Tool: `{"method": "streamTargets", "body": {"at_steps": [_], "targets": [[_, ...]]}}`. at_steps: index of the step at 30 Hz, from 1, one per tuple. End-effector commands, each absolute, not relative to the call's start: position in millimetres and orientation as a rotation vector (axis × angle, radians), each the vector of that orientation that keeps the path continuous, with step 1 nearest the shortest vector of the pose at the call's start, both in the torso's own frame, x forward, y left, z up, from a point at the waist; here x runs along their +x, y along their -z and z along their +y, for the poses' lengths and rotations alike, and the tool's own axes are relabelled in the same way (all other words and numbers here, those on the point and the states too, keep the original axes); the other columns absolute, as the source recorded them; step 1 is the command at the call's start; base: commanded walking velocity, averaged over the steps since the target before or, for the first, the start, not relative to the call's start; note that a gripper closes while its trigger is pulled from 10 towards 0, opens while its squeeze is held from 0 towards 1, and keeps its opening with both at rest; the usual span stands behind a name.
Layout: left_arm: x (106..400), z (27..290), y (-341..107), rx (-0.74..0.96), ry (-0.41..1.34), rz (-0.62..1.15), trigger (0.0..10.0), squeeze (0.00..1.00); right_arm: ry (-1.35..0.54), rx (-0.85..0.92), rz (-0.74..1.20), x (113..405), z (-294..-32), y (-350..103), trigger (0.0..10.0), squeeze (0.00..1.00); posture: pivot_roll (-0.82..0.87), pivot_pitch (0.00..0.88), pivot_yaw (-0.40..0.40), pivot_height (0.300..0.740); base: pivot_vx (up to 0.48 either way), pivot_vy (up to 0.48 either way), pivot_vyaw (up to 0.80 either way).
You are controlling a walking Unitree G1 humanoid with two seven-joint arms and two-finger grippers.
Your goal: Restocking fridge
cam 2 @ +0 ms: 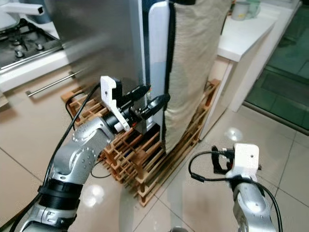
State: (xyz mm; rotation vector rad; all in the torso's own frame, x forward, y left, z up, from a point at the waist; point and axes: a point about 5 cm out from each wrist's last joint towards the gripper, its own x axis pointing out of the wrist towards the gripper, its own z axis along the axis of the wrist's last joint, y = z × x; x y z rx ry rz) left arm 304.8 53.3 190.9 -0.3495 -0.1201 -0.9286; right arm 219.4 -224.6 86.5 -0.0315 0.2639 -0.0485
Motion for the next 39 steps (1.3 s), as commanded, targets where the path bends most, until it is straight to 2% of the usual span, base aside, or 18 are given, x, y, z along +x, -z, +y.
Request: {"method": "streamTargets", "body": {"at_steps": [1,9,15,23,24,26,29,31,33,37,39], "targets": [[308.2,61.1,-193.0,-0.346,0.91,-0.117,10.0,0.0,-0.095,0.0,0.334,220.5,-208.1,-85.3,10.0,0.0,-0.17,0.0,0.051,0.74,0.0,0.0,0.0],[306.1,55.5,-187.7,-0.345,0.908,-0.087,10.0,0.0,-0.09,-0.042,0.444,211.0,-218.5,-64.2,10.0,0.0,-0.17,0.0,0.045,0.74,0.0,0.0,0.0],[323.8,40.0,-168.3,-0.261,0.828,-0.004,10.0,0.0,-0.122,-0.036,0.481,209.7,-215.4,-62.9,10.0,0.0,-0.18,0.0,0.054,0.74,0.0,0.0,0.0],[329.3,18.6,-170.3,-0.284,0.864,0.004,10.0,0.0,-0.118,-0.041,0.582,194.2,-222.6,-46.5,10.0,0.0,-0.2,0.0,0.067,0.74,0.0,0.0,0.0],[327.8,4.2,-173.7,-0.298,0.93,-0.007,10.0,0.0,-0.124,-0.046,0.612,191.0,-224.6,-43.6,10.0,0.0,-0.21,0.0,0.07,0.74,0.0,0.0,0.0],[326.5,-2.3,-176.2,-0.307,0.967,-0.017,10.0,0.0,-0.129,-0.049,0.624,190.0,-225.2,-42.9,10.0,0.0,-0.21,0.0,0.07,0.74,0.0,0.0,0.0],[309.1,-24.5,-198.6,-0.4,1.182,-0.074,10.0,0.0,-0.162,-0.055,0.69,186.2,-227.2,-39.1,10.0,0.0,-0.22,0.0,0.073,0.74,0.0,0.0,0.0],[297.4,-29.9,-214.1,-0.478,1.31,-0.103,10.0,0.0,-0.166,-0.065,0.709,184.7,-229.0,-37.6,10.0,0.0,-0.22,0.0,0.077,0.74,0.0,0.0,0.0],[275.7,-24.2,-237.7,-0.572,1.535,-0.16,10.0,0.0,-0.158,-0.066,0.719,183.3,-230.4,-36.7,10.0,0.0,-0.22,0.0,0.079,0.74,0.0,0.0,0.0],[275.4,-13.0,-243.4,-0.585,1.551,-0.189,10.0,0.0,-0.15,-0.064,0.711,183.2,-230.7,-37.5,10.0,0.0,-0.23,0.0,0.082,0.74,0.0,0.0,0.0],[285.1,-2.4,-241.5,-0.582,1.47,-0.193,10.0,0.0,-0.158,-0.066,0.7,183.9,-230.3,-38.3,10.0,0.0,-0.22,0.0,0.081,0.74,0.0,0.0,0.0]]}}
